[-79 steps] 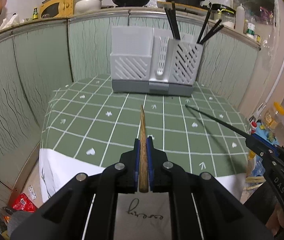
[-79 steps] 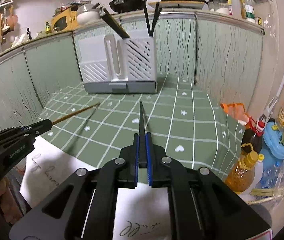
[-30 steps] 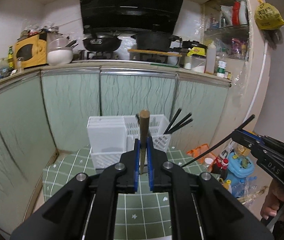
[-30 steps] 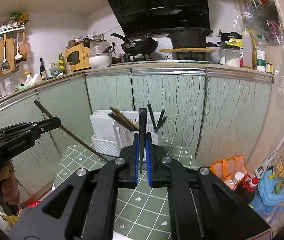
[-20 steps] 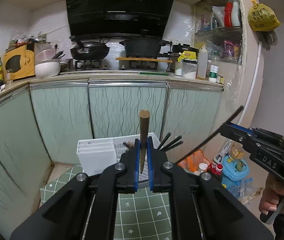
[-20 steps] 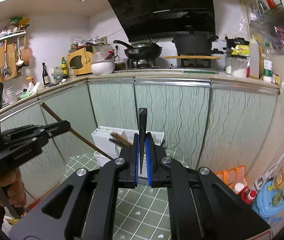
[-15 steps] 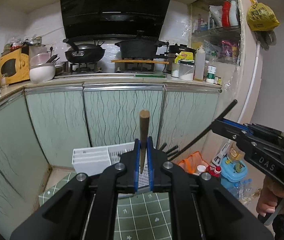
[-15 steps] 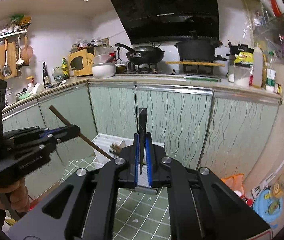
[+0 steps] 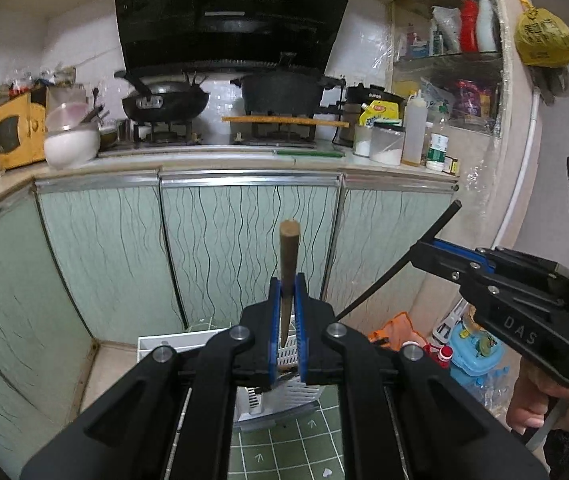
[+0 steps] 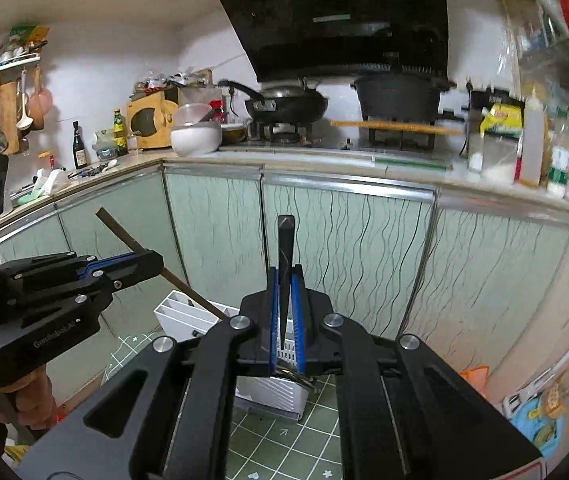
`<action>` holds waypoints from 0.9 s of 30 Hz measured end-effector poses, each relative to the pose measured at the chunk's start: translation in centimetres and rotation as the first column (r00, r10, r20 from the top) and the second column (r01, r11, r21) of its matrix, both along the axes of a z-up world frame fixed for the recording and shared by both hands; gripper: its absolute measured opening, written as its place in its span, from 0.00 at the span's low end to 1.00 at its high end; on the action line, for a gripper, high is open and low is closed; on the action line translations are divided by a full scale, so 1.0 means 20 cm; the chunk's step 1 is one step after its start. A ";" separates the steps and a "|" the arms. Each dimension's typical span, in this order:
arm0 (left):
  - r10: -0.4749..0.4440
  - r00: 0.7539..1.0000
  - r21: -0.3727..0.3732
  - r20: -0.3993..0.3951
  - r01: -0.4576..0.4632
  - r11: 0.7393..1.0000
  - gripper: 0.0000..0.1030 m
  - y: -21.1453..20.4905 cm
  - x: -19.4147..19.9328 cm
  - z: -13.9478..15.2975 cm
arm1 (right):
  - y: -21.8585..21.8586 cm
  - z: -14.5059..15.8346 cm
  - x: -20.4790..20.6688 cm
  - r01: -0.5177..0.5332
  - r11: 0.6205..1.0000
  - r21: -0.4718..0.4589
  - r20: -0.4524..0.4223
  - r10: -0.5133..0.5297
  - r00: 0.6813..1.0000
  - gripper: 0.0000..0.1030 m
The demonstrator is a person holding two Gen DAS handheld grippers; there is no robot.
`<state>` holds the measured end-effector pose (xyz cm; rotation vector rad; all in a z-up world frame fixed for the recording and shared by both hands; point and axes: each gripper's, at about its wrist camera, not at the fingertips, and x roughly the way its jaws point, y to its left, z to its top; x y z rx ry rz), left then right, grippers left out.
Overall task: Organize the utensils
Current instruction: 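Lower the chopsticks into the holder slots and open the right tool while the left tool opens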
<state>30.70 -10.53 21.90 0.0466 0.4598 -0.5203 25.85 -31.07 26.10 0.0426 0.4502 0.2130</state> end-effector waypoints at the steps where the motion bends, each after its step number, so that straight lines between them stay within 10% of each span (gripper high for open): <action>1: 0.001 1.000 -0.006 -0.016 -0.001 1.000 0.08 0.00 0.04 -0.03 | -0.02 -0.03 0.04 -0.001 1.000 0.011 -0.016 0.001 1.000 0.06; 12: -0.027 0.988 -0.041 -0.152 0.021 0.999 0.12 -0.01 0.29 -0.28 | -0.13 -0.30 0.26 0.010 0.998 0.070 -0.108 -0.003 0.994 0.06; 13: -0.012 0.988 -0.030 -0.155 0.008 1.000 0.35 -0.01 0.30 -0.29 | -0.14 -0.32 0.28 0.013 0.997 0.070 -0.119 -0.005 0.993 0.11; 14: 0.015 0.989 -0.012 -0.147 -0.017 1.000 0.77 -0.01 0.30 -0.31 | -0.14 -0.33 0.29 0.013 0.998 0.068 -0.133 -0.004 0.991 0.37; 15: 0.049 0.993 -0.005 -0.112 -0.050 0.999 0.89 0.00 0.29 -0.31 | -0.15 -0.35 0.30 0.009 0.998 0.068 -0.151 0.001 0.989 0.55; 16: 0.069 0.995 -0.010 -0.067 -0.070 0.998 0.92 0.02 0.27 -0.31 | -0.16 -0.36 0.29 0.010 0.997 0.074 -0.148 0.001 0.989 0.76; 27: 0.086 0.996 0.070 0.012 -0.087 0.994 0.96 0.08 0.10 -0.28 | -0.25 -0.35 0.11 0.043 0.998 0.050 -0.098 -0.038 0.994 0.92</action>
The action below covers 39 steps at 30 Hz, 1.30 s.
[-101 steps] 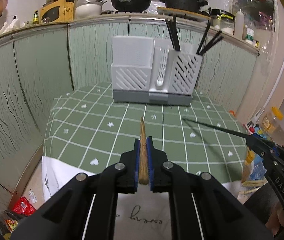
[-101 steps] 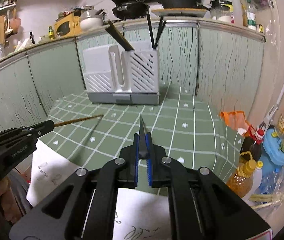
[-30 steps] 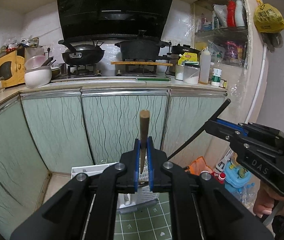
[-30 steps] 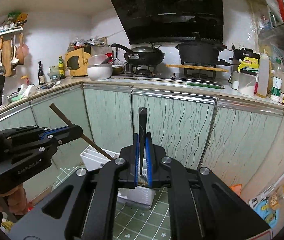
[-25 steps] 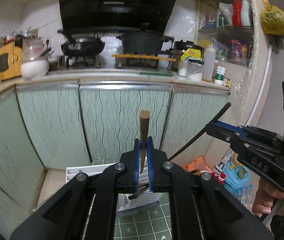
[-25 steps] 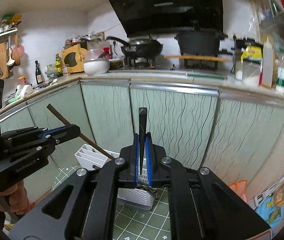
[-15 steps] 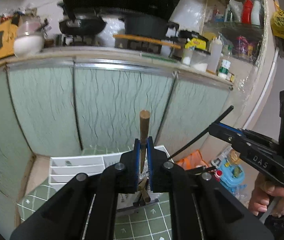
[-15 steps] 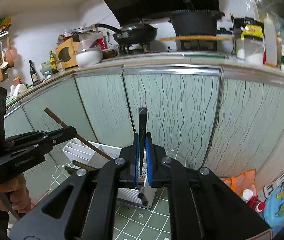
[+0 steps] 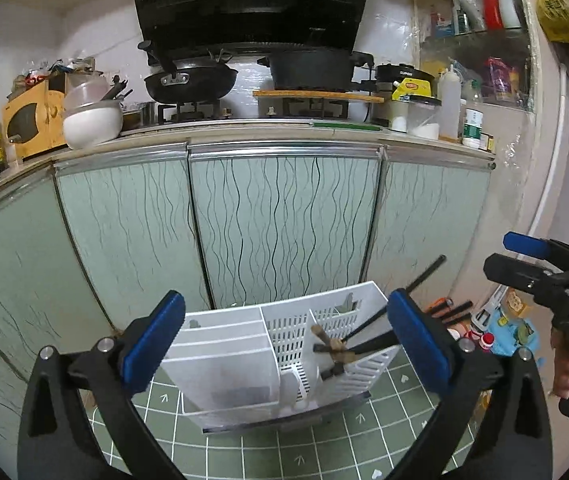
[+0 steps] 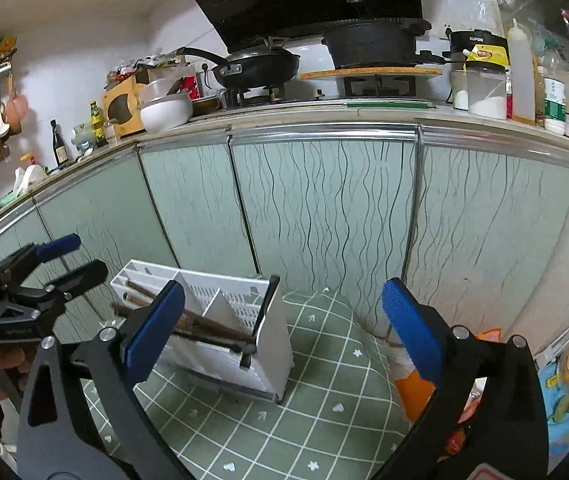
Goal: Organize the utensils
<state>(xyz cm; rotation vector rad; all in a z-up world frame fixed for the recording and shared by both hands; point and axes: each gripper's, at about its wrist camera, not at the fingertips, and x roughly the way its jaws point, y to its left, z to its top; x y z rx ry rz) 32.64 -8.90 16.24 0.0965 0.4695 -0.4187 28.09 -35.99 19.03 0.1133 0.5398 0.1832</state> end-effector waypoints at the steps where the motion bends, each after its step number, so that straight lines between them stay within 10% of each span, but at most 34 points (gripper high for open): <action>1: 0.002 1.000 0.004 0.004 -0.002 1.000 0.96 0.01 -0.02 0.00 | 0.01 0.00 -0.02 0.003 1.000 -0.011 -0.003 -0.003 1.000 0.92; 39: 0.128 0.990 0.040 0.055 -0.130 0.991 0.96 0.24 -0.83 -0.29 | 0.18 -0.25 -0.89 -0.004 0.992 -0.129 0.015 0.006 1.000 0.92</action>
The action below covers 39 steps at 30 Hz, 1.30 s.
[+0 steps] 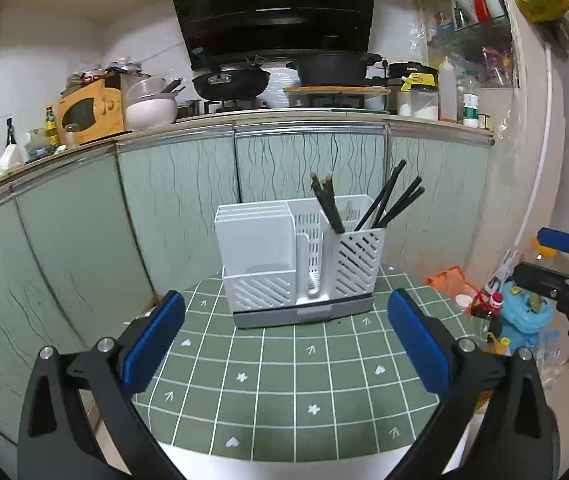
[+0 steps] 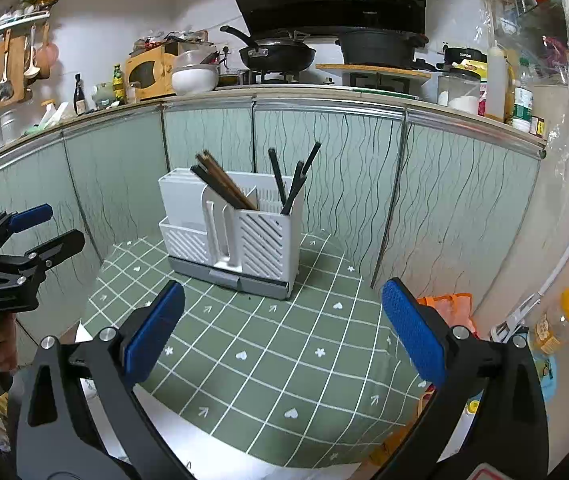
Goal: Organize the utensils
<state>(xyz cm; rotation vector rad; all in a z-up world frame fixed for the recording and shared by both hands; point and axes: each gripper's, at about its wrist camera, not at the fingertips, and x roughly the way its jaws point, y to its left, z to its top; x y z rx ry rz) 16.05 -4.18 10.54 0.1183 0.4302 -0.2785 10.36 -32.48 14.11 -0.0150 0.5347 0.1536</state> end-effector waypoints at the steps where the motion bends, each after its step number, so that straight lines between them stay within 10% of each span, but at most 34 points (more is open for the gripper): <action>1: 0.001 1.000 0.001 -0.004 -0.001 1.000 0.96 0.01 -0.02 -0.02 | 0.00 -0.01 -0.01 0.003 1.000 -0.004 0.000 -0.003 1.000 0.92; 39: 0.094 0.993 0.049 -0.077 -0.090 0.995 0.96 0.15 -0.27 -0.34 | 0.11 -0.34 -0.31 0.040 0.998 -0.040 -0.051 -0.042 0.998 0.92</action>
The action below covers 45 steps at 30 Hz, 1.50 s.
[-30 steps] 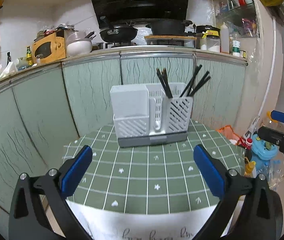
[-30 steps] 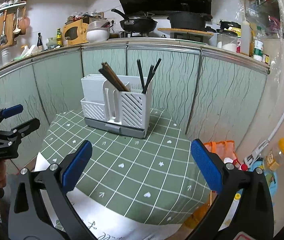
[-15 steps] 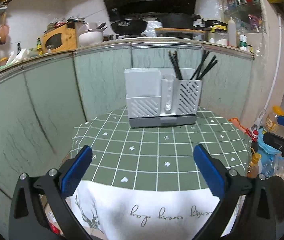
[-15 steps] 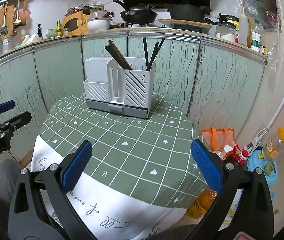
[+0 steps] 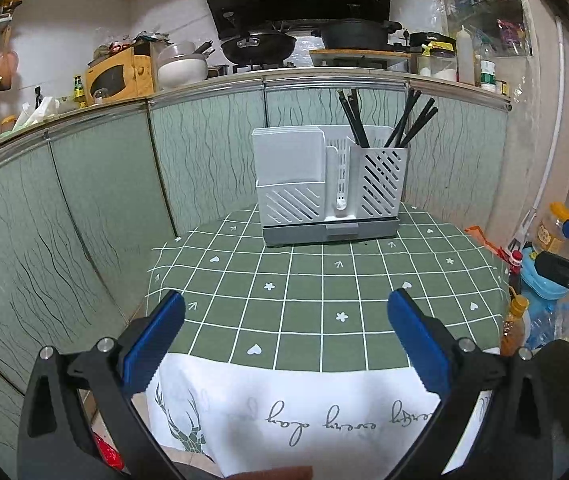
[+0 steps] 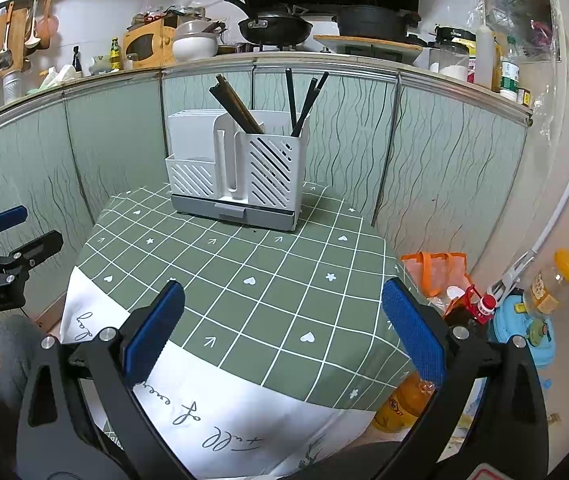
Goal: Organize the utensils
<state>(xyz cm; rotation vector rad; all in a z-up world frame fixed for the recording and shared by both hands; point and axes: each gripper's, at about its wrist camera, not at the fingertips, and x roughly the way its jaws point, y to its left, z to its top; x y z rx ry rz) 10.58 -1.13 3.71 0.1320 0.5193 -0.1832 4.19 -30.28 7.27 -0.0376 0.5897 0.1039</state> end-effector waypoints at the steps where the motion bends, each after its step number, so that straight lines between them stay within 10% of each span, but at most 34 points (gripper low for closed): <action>1: -0.002 1.000 0.000 0.002 0.002 1.000 0.96 0.00 0.00 0.00 | 0.00 0.00 0.00 -0.001 1.000 0.002 -0.002 0.001 1.000 0.92; 45: -0.040 0.999 0.015 -0.022 0.040 0.999 0.96 -0.04 -0.01 0.00 | -0.03 0.01 -0.01 0.016 1.000 0.019 0.002 -0.016 1.000 0.92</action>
